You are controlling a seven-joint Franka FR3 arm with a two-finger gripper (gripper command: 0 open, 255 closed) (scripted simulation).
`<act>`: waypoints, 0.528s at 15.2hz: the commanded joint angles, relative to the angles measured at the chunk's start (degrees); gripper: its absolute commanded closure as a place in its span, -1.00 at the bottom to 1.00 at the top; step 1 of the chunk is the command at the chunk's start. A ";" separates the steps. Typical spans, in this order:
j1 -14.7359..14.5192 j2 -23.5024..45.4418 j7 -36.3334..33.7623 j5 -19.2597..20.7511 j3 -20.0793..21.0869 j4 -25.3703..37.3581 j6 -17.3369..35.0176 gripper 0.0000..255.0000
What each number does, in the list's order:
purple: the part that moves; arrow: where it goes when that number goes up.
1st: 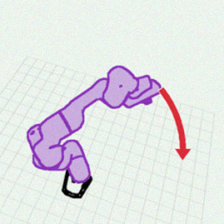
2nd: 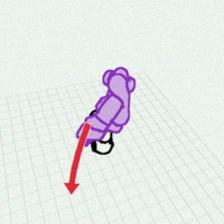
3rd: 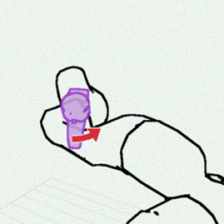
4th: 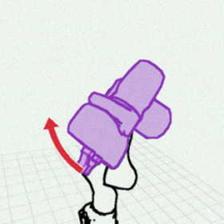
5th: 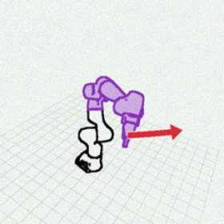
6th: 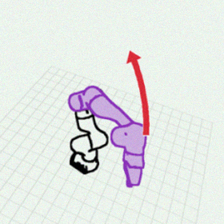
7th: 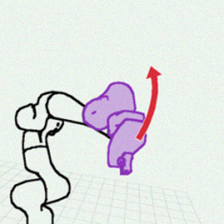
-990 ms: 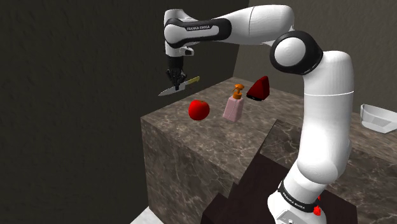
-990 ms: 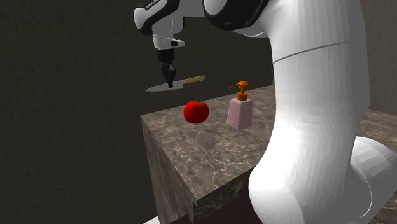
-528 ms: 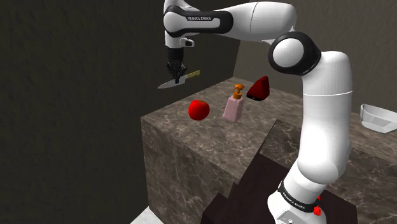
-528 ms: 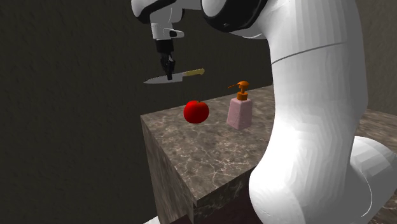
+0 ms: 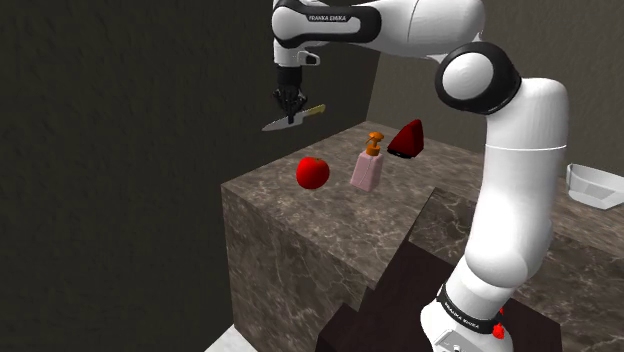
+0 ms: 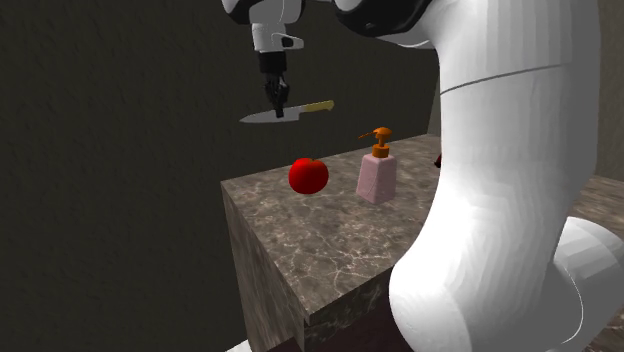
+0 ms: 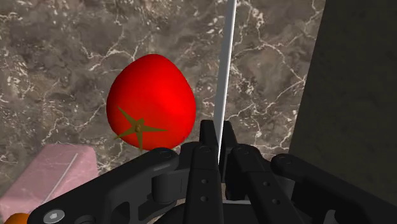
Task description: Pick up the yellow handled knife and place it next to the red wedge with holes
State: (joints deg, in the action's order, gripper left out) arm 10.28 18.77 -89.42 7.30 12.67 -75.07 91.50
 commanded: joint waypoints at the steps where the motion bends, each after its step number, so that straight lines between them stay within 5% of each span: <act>1: 1.90 -3.30 2.14 -0.76 -0.57 -4.72 1.65 1.00; 8: 7.80 -12.04 10.79 -2.68 -3.78 -16.43 5.40 1.00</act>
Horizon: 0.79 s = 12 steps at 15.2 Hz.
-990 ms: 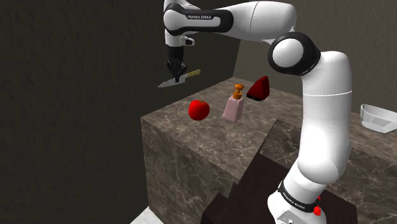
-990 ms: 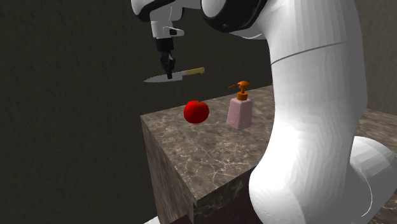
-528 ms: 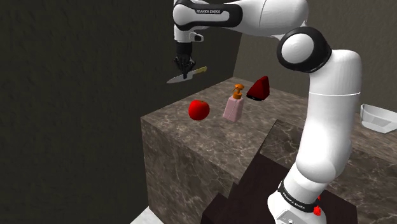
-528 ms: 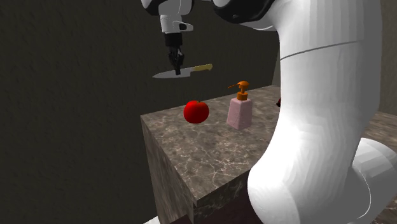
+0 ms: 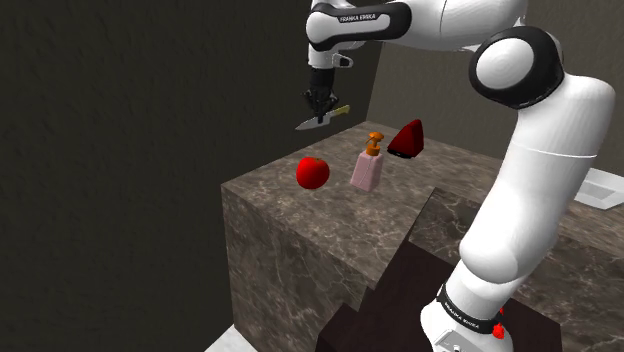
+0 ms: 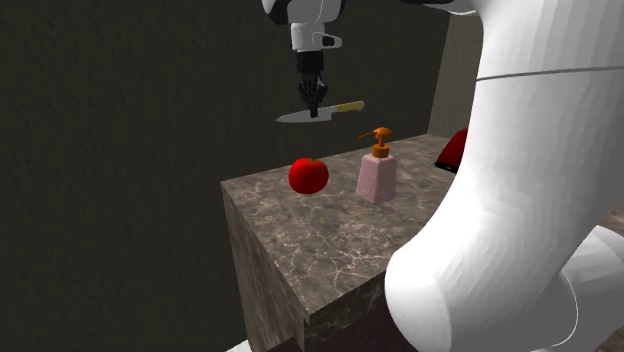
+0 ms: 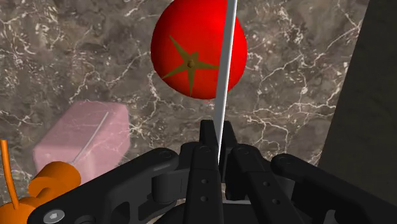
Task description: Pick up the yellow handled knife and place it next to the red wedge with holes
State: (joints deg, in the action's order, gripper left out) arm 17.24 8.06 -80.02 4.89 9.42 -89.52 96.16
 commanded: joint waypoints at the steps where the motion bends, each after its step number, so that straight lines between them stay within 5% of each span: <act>1: 1.60 -2.33 2.67 -0.45 -1.08 -3.26 1.13 1.00; 12: 9.20 -9.33 17.16 -1.12 -8.06 -12.07 3.93 1.00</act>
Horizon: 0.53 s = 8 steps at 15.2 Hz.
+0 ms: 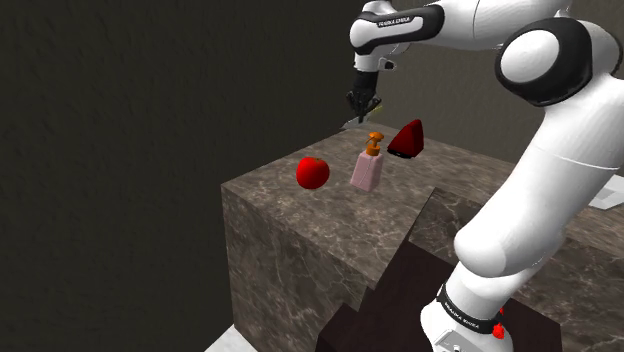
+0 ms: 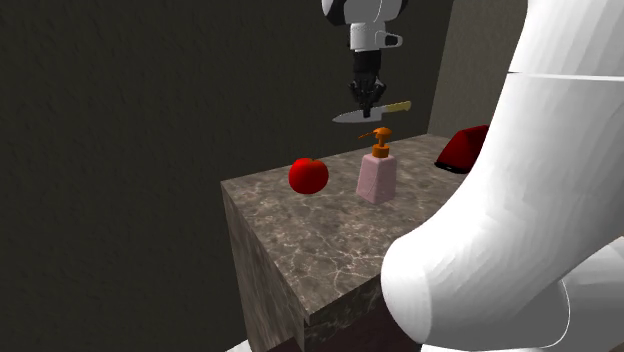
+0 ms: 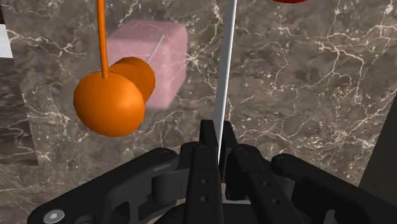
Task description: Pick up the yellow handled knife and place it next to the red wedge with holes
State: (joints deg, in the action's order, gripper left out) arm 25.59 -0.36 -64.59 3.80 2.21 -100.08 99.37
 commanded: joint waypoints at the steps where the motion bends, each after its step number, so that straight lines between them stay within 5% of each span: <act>1: 1.51 -1.21 3.06 -0.01 -1.53 -1.87 0.88 1.00; 8: 6.07 -1.69 12.49 0.14 -6.46 -2.55 1.70 1.00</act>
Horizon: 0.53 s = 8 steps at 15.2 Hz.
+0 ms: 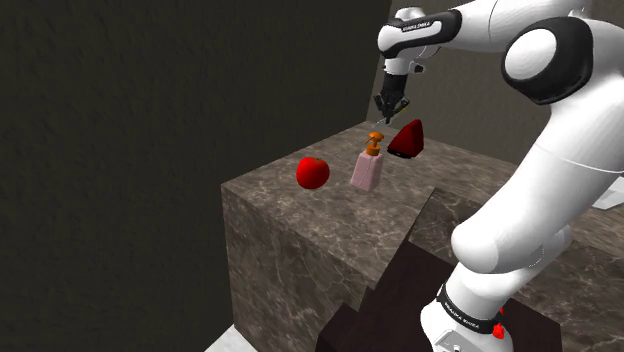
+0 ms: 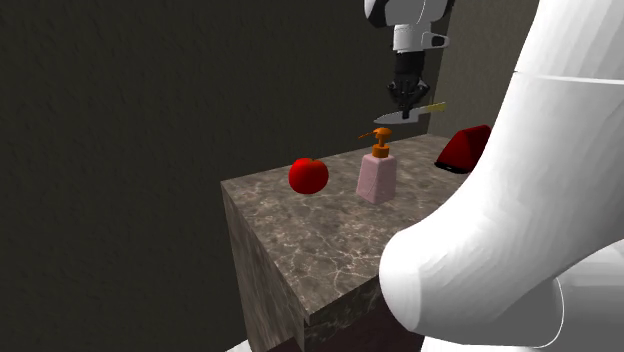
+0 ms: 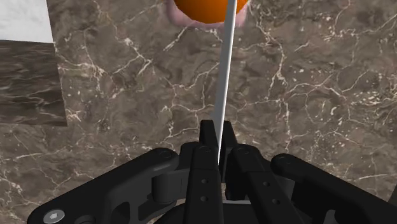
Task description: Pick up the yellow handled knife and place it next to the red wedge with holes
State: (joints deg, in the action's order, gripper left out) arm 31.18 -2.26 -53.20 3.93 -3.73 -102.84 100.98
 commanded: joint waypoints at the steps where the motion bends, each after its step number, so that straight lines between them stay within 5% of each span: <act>1: 1.13 0.37 2.46 0.01 -1.23 0.38 0.16 1.00; 8: 5.77 3.10 12.05 -0.45 -6.09 3.51 0.34 1.00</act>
State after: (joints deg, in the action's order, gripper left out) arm 36.35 0.27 -42.46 3.58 -9.21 -99.89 101.23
